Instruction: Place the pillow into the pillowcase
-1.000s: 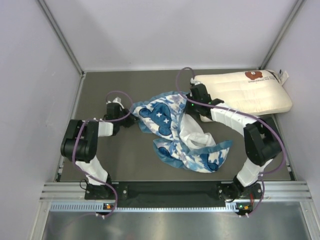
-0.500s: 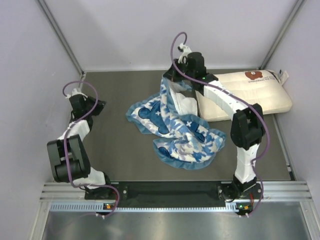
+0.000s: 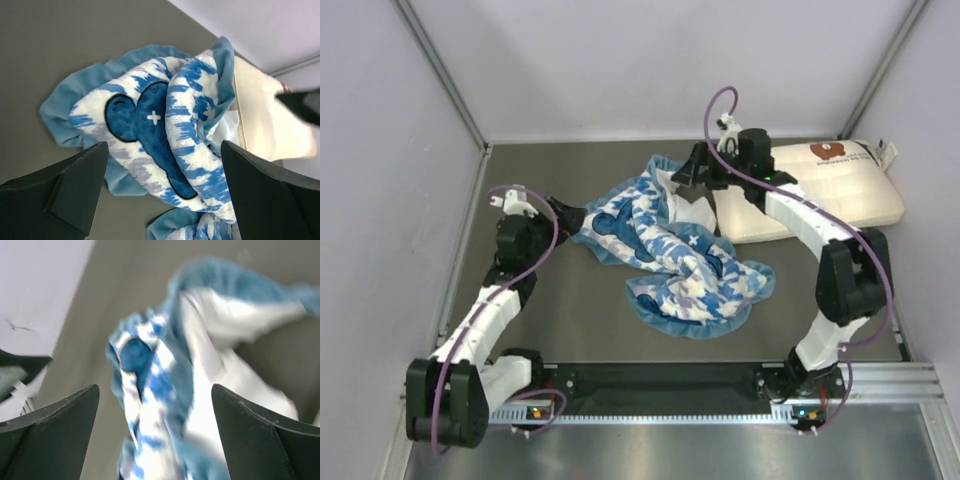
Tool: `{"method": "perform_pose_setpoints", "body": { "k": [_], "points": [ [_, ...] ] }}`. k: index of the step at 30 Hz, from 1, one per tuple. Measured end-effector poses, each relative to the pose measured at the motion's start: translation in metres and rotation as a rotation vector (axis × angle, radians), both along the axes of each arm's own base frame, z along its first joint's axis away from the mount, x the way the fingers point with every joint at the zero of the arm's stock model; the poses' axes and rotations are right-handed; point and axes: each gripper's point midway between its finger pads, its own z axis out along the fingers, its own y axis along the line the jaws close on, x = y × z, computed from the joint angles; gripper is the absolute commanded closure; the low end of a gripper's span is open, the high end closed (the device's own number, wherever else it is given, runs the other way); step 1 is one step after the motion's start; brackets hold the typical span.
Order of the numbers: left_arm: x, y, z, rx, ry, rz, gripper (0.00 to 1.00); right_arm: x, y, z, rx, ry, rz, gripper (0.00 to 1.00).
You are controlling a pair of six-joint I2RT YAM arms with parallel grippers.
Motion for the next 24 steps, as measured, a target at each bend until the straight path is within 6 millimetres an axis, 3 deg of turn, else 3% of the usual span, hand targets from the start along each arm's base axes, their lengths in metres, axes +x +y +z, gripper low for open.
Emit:
{"method": "perform_pose_setpoints", "body": {
  "k": [3, 5, 8, 10, 14, 16, 19, 24],
  "points": [
    [-0.014, 0.013, -0.003, -0.023, -0.037, 0.051, 0.06, -0.041, -0.043, -0.018, -0.063, 0.066, -0.068, 0.08],
    [-0.017, 0.009, -0.002, -0.031, -0.038, 0.026, 0.11, -0.064, -0.070, -0.021, -0.106, 0.088, -0.149, 0.08],
    [-0.018, -0.002, -0.002, -0.031, -0.012, -0.035, 0.14, -0.100, -0.105, -0.024, -0.150, 0.083, -0.276, 0.09],
    [-0.022, -0.010, 0.000, -0.030, 0.001, -0.073, 0.15, -0.123, -0.132, -0.037, -0.184, 0.098, -0.382, 0.13],
    [-0.052, -0.035, 0.002, -0.001, 0.013, -0.186, 0.11, -0.165, -0.199, -0.075, -0.250, 0.176, -0.611, 0.14],
    [-0.072, -0.048, 0.007, 0.025, -0.004, -0.244, 0.11, -0.181, -0.225, -0.086, -0.273, 0.203, -0.697, 0.25],
    [-0.103, -0.062, 0.015, 0.058, -0.038, -0.324, 0.11, -0.192, -0.243, -0.096, -0.286, 0.238, -0.759, 0.27],
    [-0.122, -0.064, -0.003, 0.083, 0.008, -0.358, 0.05, -0.187, -0.236, -0.127, -0.292, 0.350, -0.726, 0.25]
  ]
}}
